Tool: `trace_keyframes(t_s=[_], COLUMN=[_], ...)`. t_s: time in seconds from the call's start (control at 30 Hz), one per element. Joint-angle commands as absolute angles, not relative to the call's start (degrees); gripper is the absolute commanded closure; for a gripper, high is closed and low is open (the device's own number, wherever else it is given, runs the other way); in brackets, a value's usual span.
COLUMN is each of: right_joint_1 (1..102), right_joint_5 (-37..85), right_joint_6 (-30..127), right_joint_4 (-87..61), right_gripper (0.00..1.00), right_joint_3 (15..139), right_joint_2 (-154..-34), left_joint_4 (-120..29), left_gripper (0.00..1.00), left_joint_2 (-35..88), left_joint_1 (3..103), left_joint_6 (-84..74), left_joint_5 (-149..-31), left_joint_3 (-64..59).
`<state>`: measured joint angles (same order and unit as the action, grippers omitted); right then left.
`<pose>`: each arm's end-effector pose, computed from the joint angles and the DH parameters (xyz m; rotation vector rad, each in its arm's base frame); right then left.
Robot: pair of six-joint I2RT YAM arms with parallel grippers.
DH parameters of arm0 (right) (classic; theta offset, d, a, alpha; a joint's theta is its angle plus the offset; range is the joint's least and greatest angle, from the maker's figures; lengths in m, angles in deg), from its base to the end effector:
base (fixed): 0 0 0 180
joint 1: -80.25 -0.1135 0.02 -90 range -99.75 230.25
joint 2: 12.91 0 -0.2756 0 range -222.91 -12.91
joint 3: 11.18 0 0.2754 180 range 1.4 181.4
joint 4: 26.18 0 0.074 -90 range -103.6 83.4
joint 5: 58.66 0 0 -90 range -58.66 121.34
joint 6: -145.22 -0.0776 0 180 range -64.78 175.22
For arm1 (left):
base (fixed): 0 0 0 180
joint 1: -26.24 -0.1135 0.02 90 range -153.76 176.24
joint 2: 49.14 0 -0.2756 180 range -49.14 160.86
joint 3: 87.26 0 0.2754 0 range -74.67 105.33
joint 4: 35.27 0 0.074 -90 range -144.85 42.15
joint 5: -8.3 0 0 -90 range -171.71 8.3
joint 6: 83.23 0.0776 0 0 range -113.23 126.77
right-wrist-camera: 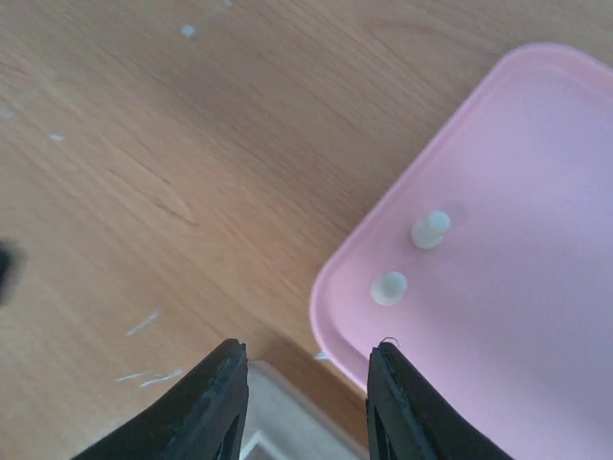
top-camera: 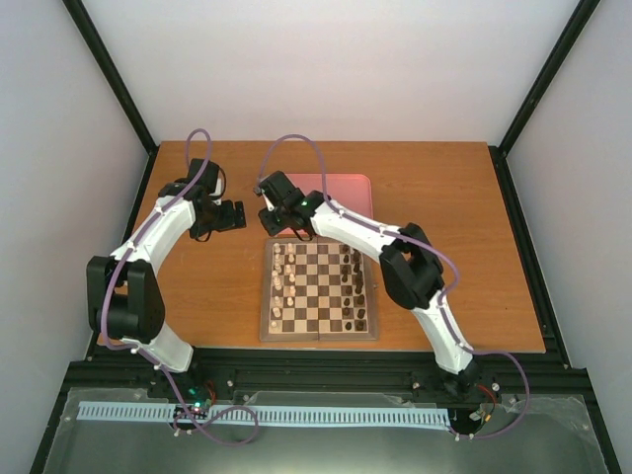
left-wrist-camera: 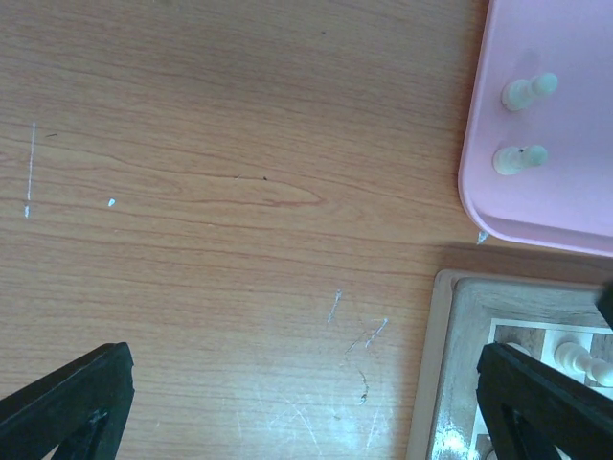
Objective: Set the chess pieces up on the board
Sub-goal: Pick up the chess piece from the storage box.
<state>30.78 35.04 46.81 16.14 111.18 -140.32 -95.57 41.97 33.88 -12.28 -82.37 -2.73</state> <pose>0.3705 0.4257 0.1967 -0.8243 2.2886 0.3905 0.3551 -0.0486 0.2181 -0.2699 2.7347 -0.1454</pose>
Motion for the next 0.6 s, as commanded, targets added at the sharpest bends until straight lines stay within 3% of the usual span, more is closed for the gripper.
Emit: trace_keyframes(t_s=[0.0,0.3,0.57], right_joint_1=[32.46,36.42,36.92], right_joint_5=[34.01,30.05,24.92], right_joint_6=[46.47,45.92,46.36], right_joint_4=[20.14,24.42,27.43], right_gripper=[0.64,0.65,0.69], right_joint_3=[118.89,130.15,131.68], right_joint_2=[-145.71,-154.17,-156.57], left_joint_4=[-95.75,-96.02,-95.42], left_gripper=[0.0,0.0,0.0], left_joint_2=[39.95,39.64,39.96], left_joint_1=[34.24,34.24,34.24], left_joint_6=[-12.54,-12.39,-12.88], left_joint_5=[-83.3,-82.83,-83.29], left_joint_3=[-1.1,-2.09,-3.13])
